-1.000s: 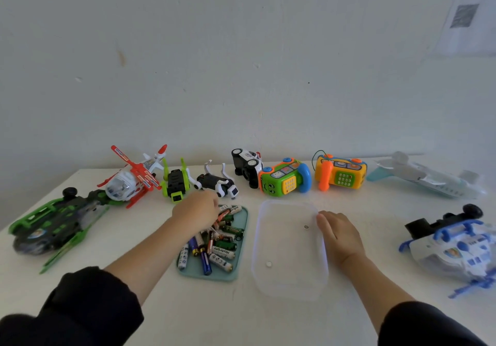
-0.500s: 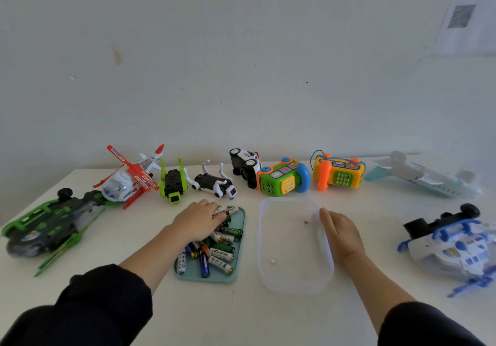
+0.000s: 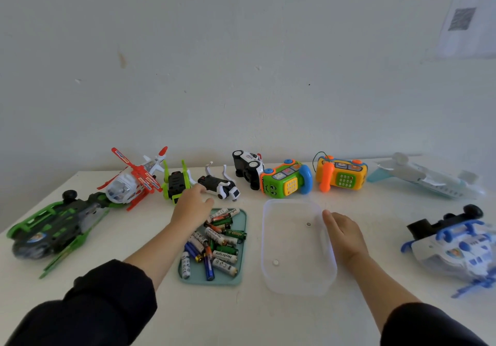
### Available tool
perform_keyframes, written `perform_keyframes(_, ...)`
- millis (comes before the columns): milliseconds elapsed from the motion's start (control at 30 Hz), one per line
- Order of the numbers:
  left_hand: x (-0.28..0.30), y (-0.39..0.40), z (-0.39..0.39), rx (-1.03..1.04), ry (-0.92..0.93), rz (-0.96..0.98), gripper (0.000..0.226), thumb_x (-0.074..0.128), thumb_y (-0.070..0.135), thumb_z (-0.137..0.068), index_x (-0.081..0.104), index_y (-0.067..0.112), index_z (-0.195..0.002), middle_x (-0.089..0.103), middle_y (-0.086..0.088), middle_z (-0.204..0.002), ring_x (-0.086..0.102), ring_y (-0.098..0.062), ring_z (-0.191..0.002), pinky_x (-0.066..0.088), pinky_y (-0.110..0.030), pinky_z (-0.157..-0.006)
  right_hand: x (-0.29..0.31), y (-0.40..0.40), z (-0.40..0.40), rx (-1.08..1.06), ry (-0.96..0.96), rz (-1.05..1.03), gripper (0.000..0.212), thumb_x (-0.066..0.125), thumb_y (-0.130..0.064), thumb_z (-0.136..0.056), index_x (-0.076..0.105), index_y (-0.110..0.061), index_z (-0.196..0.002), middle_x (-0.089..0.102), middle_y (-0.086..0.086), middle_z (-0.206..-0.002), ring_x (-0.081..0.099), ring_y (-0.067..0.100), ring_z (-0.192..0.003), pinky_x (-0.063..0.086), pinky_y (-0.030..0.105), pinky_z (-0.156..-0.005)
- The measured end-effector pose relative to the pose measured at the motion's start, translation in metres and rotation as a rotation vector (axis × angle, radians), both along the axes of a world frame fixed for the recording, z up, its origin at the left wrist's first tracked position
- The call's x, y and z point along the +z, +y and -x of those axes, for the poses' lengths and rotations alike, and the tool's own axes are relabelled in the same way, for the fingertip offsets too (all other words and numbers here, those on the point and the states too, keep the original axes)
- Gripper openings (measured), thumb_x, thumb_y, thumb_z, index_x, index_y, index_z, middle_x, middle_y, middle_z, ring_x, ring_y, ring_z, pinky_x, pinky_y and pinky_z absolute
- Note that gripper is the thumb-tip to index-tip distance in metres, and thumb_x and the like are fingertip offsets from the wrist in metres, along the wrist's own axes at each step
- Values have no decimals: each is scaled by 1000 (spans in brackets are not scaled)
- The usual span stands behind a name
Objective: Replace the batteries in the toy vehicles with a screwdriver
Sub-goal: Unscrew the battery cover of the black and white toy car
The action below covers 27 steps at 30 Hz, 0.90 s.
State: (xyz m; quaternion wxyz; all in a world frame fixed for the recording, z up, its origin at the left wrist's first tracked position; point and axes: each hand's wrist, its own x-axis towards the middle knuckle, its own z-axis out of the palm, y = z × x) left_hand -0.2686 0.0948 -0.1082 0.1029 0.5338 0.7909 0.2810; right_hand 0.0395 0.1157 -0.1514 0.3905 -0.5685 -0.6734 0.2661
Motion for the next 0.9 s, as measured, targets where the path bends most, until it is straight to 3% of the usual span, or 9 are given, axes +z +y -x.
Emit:
perform_keyframes(100,4,20,-4,14,-120,44,49,56,29,-91,46,11,-135,52,-13,-130,55,-26,-108,40,-32,-81,-3,2,-1,25,91,20,43,44,-58,-69,66,-21,-68,65,6,-77,56,22,-78,42,36,-74)
perform_keyframes(167,0,34,-7,-8,-68,99,39,56,32,-91,55,13,-125,59,-12,-121,55,-29,-106,42,-32,-78,-5,4,-2,7,109,58,36,49,-58,-64,65,-26,-65,66,5,-75,58,22,-78,43,35,-73)
perform_keyframes(367,-4,50,-14,21,-22,-4,13,49,17,-95,56,7,-92,54,-10,-87,48,-27,-81,32,-31,-63,3,20,-12,-24,123,217,36,60,-28,-89,67,4,-73,48,8,-64,43,19,-65,32,31,-60)
perform_keyframes(500,3,48,-12,14,-48,-191,18,45,16,-98,59,5,-97,54,-7,-86,52,-27,-81,35,-31,-65,18,43,-33,-50,-24,229,30,59,-21,-89,67,5,-76,51,9,-65,44,17,-63,32,29,-58)
perform_keyframes(633,19,39,-16,17,-74,-301,24,41,18,-100,53,4,-84,52,-8,-71,48,-24,-68,29,-31,-52,32,63,-63,-131,-237,189,30,52,-15,-87,53,-8,-59,42,9,-59,38,22,-60,28,29,-55)
perform_keyframes(667,24,36,-17,9,-90,-333,26,41,18,-99,53,3,-82,53,-10,-71,48,-24,-66,29,-31,-52,35,66,-69,-145,-260,202,25,52,-17,-89,58,-11,-65,50,9,-63,46,25,-63,33,28,-58)
perform_keyframes(733,36,30,-21,-4,-145,-403,25,40,18,-99,54,4,-83,54,-8,-72,48,-20,-63,32,-29,-52,40,70,-73,-168,-321,234,22,53,-25,-92,68,-13,-104,66,13,-99,59,30,-93,43,30,-78)
perform_keyframes(800,49,26,-24,-8,-232,-468,24,41,17,-99,55,6,-83,54,-2,-72,51,-18,-65,40,-29,-55,43,73,-65,-217,-438,212,44,52,-31,-93,49,-10,-132,55,16,-128,49,34,-118,39,37,-95)
perform_keyframes(900,72,21,-26,29,-457,-503,23,44,15,-95,58,5,-80,58,-6,-74,57,-26,-72,52,-38,-59,60,63,-27,-248,-376,-43,49,58,-28,-90,46,-10,-134,49,17,-132,41,36,-122,34,38,-98)
